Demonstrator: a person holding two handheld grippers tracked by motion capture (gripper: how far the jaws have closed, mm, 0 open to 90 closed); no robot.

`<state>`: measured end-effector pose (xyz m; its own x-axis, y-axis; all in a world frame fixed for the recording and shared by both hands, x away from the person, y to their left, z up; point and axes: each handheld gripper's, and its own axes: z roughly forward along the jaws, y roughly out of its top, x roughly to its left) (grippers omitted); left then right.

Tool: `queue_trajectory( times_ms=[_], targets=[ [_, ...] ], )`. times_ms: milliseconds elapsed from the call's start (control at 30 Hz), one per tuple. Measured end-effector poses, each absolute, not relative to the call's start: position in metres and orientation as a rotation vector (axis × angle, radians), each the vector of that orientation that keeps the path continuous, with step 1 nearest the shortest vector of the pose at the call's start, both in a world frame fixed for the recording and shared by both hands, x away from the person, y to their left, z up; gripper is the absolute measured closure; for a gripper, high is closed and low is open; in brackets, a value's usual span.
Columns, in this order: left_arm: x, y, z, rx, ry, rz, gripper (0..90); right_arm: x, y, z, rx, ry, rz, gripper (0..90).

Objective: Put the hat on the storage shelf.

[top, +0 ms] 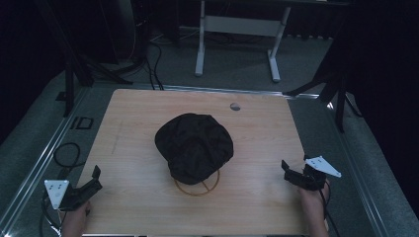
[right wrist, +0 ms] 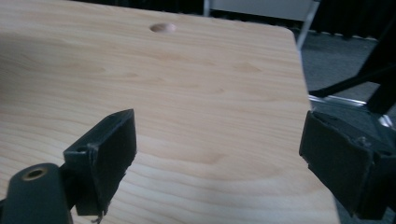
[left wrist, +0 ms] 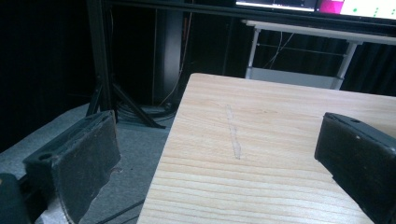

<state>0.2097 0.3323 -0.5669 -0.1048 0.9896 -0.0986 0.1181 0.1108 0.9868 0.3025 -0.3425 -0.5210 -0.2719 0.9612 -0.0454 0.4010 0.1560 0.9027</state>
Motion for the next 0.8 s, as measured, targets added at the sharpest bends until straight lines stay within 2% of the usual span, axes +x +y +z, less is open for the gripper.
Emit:
queue_trajectory(
  times_ms=[800],
  targets=[
    [0.209,0.333,-0.567,1.169,1.418,1.139,0.5,0.288,-0.39,-0.544,1.417,1.721,1.072,10.9]
  ],
)
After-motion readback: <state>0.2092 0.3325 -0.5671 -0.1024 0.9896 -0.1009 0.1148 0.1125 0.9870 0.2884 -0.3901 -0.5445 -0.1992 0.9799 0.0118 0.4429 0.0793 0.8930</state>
